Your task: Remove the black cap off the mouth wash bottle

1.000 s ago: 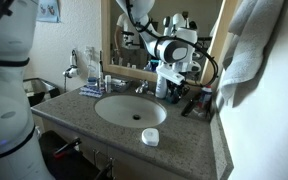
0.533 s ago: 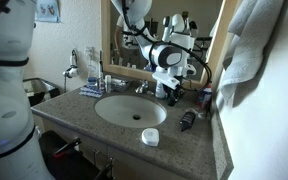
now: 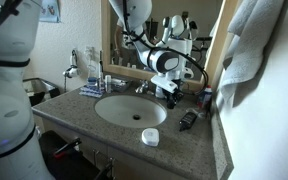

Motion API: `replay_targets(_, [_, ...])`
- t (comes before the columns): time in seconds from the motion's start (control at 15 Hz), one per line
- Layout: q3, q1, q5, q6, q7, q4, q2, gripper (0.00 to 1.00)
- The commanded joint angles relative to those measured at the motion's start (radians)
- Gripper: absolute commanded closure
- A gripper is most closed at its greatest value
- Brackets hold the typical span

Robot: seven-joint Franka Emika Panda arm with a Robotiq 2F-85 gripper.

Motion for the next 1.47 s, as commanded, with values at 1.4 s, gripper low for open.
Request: replay_targets(1.4, [0.021,0.090,-0.220,-0.463,0.141,0.032,-0.478,0.00])
